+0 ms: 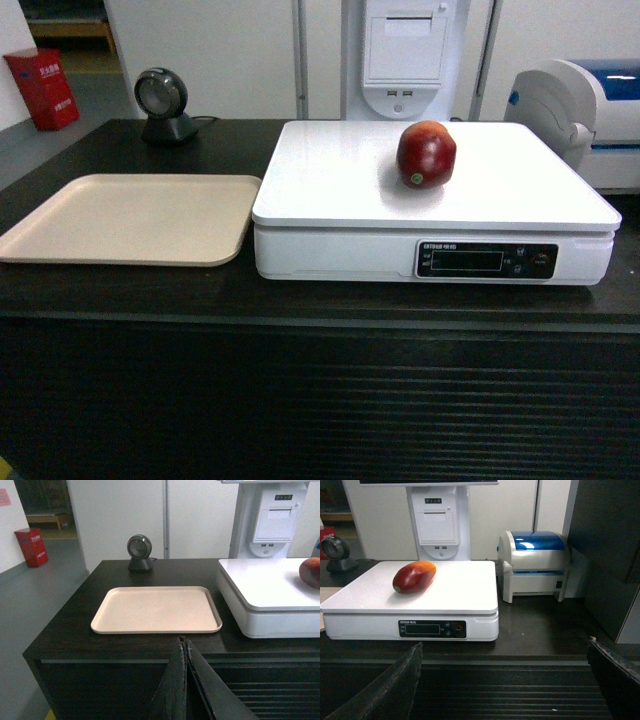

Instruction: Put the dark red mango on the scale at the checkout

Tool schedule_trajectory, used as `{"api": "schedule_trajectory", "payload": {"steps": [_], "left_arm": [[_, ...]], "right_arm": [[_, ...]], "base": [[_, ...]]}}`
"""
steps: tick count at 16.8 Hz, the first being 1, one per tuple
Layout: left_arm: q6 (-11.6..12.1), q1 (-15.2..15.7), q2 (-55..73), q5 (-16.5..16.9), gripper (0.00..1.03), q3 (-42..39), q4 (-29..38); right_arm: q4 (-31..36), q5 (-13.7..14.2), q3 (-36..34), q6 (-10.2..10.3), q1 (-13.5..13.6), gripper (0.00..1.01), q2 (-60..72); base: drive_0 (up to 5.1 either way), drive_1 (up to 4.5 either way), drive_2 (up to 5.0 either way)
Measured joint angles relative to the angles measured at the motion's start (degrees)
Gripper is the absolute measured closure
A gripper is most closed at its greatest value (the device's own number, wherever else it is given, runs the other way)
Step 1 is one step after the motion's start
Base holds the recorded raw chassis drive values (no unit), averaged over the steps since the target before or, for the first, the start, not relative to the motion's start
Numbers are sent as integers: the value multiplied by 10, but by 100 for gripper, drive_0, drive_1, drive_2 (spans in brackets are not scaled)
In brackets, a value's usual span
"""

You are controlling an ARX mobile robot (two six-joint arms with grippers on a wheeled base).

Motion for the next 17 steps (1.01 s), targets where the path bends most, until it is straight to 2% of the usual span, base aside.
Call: {"api": "schedule_trajectory", "payload": {"steps": [1,3,10,11,12,17], "left_arm": [[0,0,0,0,101,0,0],[0,0,0,0,89,0,0],[0,0,0,0,10,0,0],[0,0,0,0,3,0,0],[0,0,0,0,6,0,0],[0,0,0,0,5,0,0]], "right_arm": [[0,0,0,0,0,3,0],[0,0,0,0,0,3,0],[0,0,0,0,0,3,0],[0,0,0,0,0,3,0],[0,0,0,0,0,3,0],[0,0,0,0,0,3,0]], "base": [[0,0,0],[0,0,0],[0,0,0],[0,0,0],[0,0,0],[0,0,0]]}}
